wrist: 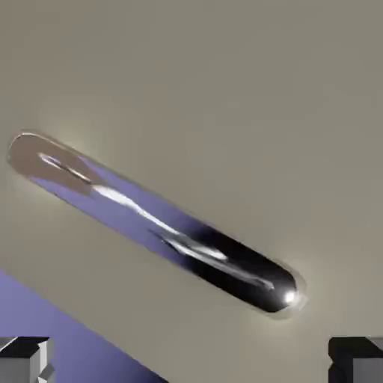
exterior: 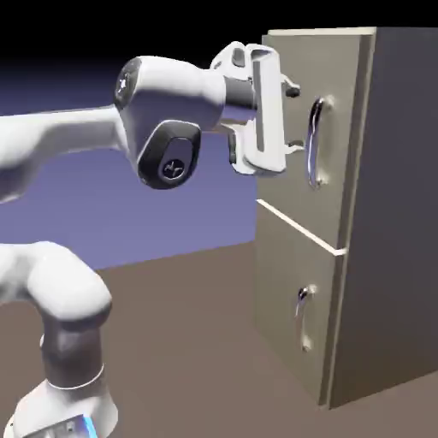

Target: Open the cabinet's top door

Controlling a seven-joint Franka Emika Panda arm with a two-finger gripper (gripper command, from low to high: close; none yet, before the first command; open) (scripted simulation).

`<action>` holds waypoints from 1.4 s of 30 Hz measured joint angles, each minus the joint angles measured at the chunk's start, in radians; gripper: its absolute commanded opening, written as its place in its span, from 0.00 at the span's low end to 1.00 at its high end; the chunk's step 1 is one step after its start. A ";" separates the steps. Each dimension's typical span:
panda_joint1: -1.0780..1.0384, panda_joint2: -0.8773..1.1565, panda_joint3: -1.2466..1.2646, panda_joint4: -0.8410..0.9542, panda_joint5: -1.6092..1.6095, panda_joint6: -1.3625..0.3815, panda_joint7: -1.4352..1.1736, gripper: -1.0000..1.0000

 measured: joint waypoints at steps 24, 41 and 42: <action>0.278 -0.220 -0.218 0.007 -1.044 -0.112 0.100 1.00; 0.456 -0.371 -0.386 -0.002 -1.649 -0.176 0.147 1.00; 0.493 -0.363 -0.396 0.020 -1.676 -0.189 0.163 1.00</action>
